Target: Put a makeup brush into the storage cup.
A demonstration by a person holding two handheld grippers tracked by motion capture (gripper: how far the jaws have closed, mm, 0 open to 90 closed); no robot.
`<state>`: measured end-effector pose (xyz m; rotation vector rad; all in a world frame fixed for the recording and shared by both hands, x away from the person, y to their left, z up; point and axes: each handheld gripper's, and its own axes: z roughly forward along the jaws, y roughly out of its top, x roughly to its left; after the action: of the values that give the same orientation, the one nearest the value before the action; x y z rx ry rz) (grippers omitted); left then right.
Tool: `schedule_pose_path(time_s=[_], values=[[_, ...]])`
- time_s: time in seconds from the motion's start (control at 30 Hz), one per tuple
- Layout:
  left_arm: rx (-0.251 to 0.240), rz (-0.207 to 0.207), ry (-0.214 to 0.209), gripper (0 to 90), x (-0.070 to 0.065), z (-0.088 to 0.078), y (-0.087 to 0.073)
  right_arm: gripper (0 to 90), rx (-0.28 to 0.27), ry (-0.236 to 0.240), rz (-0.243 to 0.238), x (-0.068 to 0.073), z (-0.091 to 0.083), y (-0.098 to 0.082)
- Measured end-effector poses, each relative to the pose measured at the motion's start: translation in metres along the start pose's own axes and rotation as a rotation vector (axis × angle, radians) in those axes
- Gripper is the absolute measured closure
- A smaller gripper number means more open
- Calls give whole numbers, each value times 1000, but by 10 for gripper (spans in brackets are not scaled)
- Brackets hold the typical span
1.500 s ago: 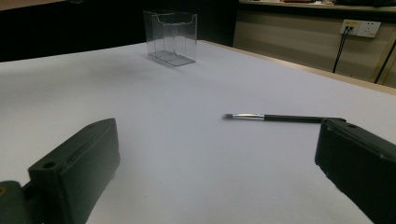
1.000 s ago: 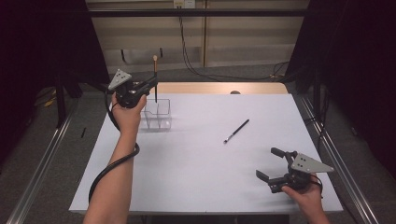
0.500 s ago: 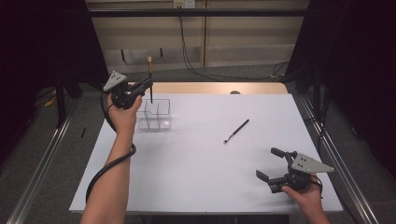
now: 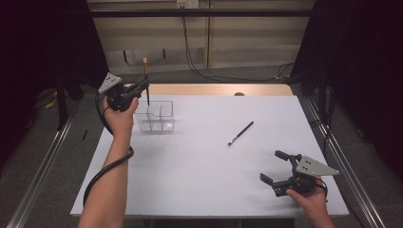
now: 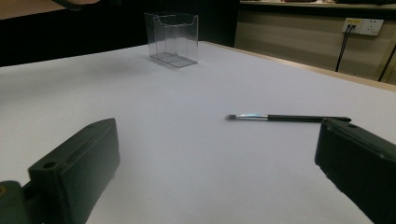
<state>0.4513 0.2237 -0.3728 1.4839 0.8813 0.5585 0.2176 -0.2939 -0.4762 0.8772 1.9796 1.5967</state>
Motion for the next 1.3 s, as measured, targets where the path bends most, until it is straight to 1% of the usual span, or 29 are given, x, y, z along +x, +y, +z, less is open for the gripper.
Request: schedule_pose_path(time_s=[0.33,0.47,0.53,0.57,0.73,1.03,1.1,1.17,1.3], values=[[-3,-7,25,836,8,-6,1,0,-1,3,2,0,0,0],[3,-1,40,836,12,-9,0,0,-2,4,4,0,0,0],[7,0,46,836,13,-9,0,0,-1,3,2,0,1,0],[6,3,57,836,15,-10,-1,0,-1,5,1,1,1,0],[10,-3,65,836,18,-11,-5,0,1,4,2,1,1,0],[12,-5,74,835,17,-8,-9,0,-3,4,2,0,0,0],[7,-14,71,835,17,-7,-10,0,-1,4,3,0,0,0],[5,-11,76,836,16,-7,-10,0,-1,2,4,0,0,0],[8,-17,69,836,14,-7,-13,0,-1,3,3,0,0,0]])
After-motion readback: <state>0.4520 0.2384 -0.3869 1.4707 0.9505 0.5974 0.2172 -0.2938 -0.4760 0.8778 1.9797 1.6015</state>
